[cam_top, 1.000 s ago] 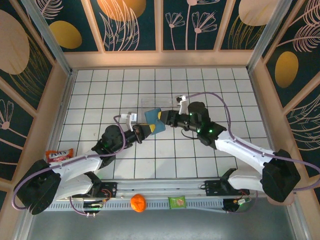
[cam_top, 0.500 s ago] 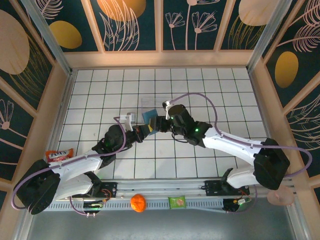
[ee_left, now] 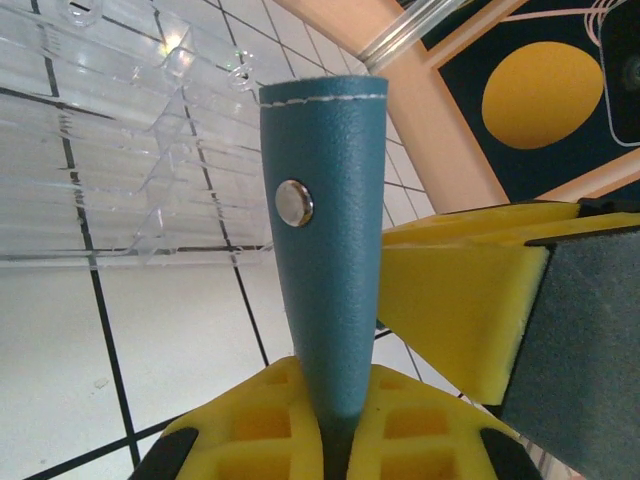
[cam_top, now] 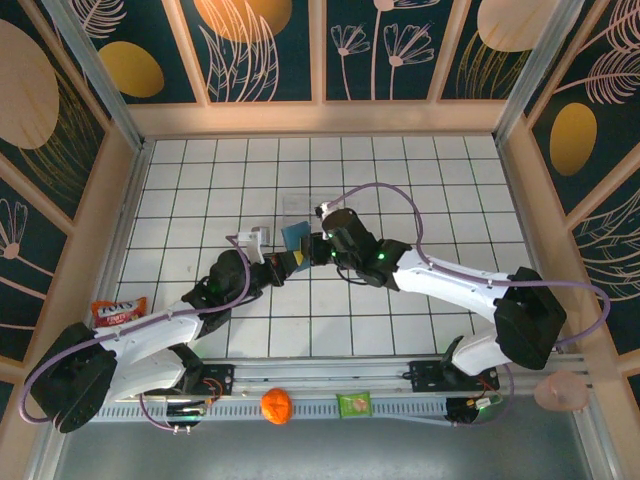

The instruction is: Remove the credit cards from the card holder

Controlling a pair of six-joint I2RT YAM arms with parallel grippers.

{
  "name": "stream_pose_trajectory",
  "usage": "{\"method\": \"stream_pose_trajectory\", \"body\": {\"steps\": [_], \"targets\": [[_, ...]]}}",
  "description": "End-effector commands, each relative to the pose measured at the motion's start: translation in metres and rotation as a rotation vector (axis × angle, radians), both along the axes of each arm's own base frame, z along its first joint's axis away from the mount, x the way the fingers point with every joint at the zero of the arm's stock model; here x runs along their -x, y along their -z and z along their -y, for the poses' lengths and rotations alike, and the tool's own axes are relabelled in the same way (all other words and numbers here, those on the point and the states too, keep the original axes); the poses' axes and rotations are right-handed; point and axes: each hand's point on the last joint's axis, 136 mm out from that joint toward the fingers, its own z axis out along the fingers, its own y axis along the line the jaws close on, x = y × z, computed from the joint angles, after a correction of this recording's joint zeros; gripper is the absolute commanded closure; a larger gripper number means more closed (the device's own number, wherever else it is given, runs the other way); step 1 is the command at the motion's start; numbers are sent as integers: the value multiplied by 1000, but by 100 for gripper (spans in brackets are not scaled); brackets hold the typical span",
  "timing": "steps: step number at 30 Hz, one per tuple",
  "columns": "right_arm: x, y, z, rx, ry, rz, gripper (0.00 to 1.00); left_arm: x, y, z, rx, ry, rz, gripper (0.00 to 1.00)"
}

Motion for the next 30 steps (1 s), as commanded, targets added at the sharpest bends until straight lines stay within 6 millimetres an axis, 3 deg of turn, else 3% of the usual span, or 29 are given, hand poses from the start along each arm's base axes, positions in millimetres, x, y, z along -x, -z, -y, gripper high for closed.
{"method": "stream_pose_trajectory", "body": {"steps": [1,4,12,15,27,30], "targets": [[-16,14,21,115,93,34,90,2,-43,11,109,42,92,100],[-15,15,23,123,92,40,100,2,-42,12,109,47,83,100],[-12,26,46,138,119,29,100,6,-28,16,88,80,46,100],[-5,35,58,125,105,-8,100,13,-7,22,55,131,-12,100],[28,73,69,58,19,-134,100,27,80,43,-101,265,-302,100],[34,85,72,61,19,-163,100,30,100,46,-124,279,-374,93]]}}
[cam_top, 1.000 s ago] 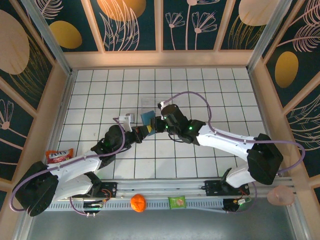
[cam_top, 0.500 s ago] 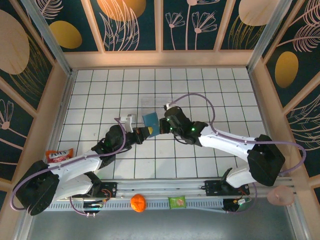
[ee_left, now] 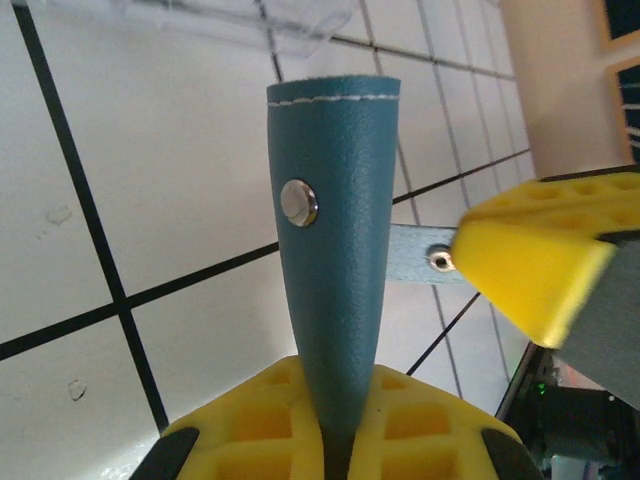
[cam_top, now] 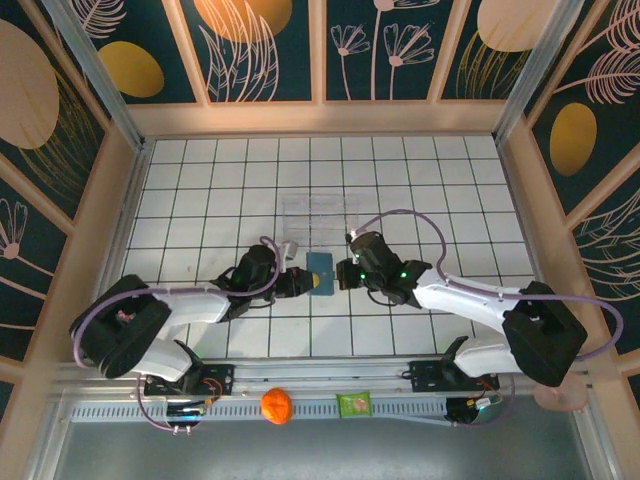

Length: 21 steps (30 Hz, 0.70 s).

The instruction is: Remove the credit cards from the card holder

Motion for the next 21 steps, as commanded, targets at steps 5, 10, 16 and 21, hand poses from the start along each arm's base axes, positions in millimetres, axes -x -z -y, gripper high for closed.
{"method": "stream_pose_trajectory", "body": {"steps": [5,10,16,21], "targets": [[5,6,3,-38,17,-25,100,4,21,4,-60,18,-100,64],[6,6,2,-36,8,-28,100,3,23,-1,-92,-6,-106,52],[6,-16,-11,-80,-25,-1,100,-5,0,-18,-104,-72,4,39],[5,-48,-38,-160,-84,39,100,-13,-1,-45,-178,-163,65,35]]}}
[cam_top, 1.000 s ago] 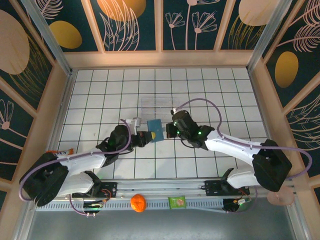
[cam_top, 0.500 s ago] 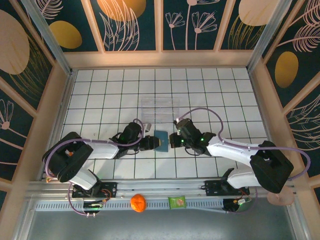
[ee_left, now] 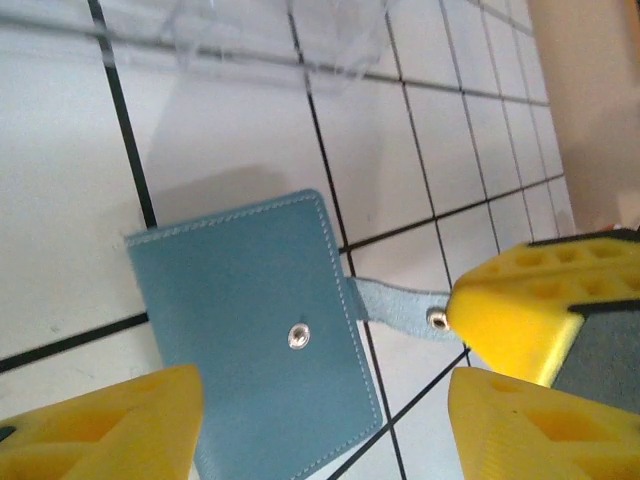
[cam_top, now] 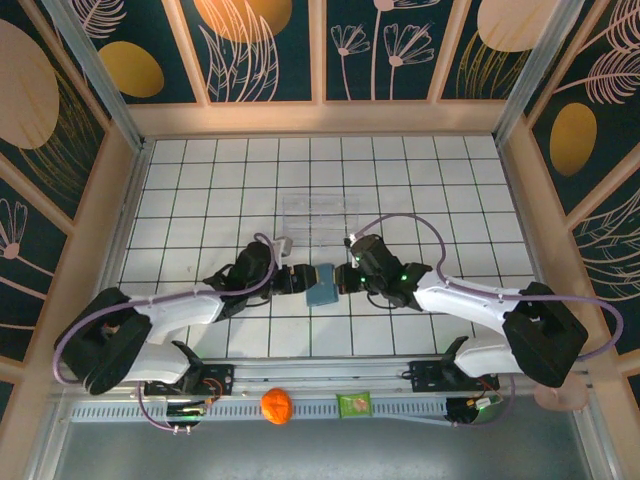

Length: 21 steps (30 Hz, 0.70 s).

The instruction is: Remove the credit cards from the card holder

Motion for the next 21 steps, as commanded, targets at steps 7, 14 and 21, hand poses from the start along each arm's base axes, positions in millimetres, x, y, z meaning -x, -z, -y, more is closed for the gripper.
{"method": "stream_pose_trajectory", "body": {"steps": [7,14,21], "targets": [[-8,-72,-53,-173,-91,89,100,-6,15,-48,-120,-148,26,35],[-13,-48,-30,-76,3,63,100,-6,10,-48,-105,-137,41,35],[-18,8,42,58,219,-7,100,-8,6,-41,-117,-90,61,36]]}}
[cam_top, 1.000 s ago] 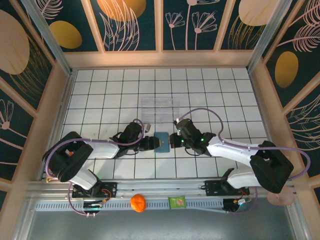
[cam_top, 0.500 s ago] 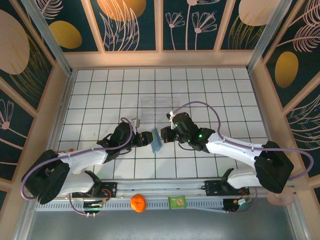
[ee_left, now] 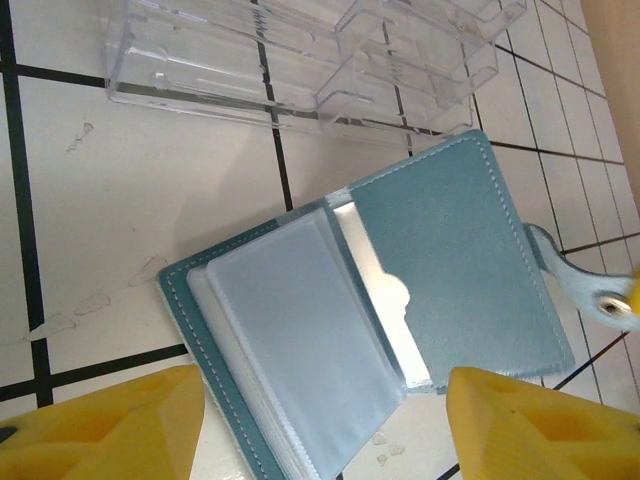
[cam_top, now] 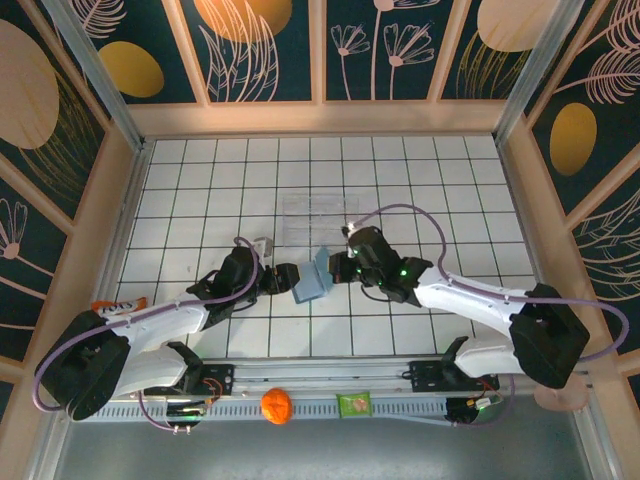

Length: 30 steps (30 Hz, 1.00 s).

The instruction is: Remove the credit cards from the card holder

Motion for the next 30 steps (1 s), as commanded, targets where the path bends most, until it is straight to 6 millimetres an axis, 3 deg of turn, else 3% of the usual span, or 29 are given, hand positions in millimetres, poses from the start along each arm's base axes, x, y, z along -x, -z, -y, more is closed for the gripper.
{"method": "stream_pose_trajectory", "body": {"steps": [1,6,12,16,20,26,30], "targets": [[-2,33,47,101,147,-51,100,-1,0,4,-23,40,3,36],[-4,66,72,187,200,-80,100,-1,12,12,-25,72,-30,43],[-6,88,76,243,220,-104,100,-2,23,13,-42,76,-48,46],[-8,87,73,241,214,-94,100,-3,29,11,-63,70,-59,49],[-12,72,70,231,213,-57,92,-4,27,11,-58,70,-51,49],[-18,17,55,172,158,62,69,-4,19,13,-41,77,-31,46],[-14,-21,33,117,84,139,61,-3,17,17,-22,91,-26,45]]}}
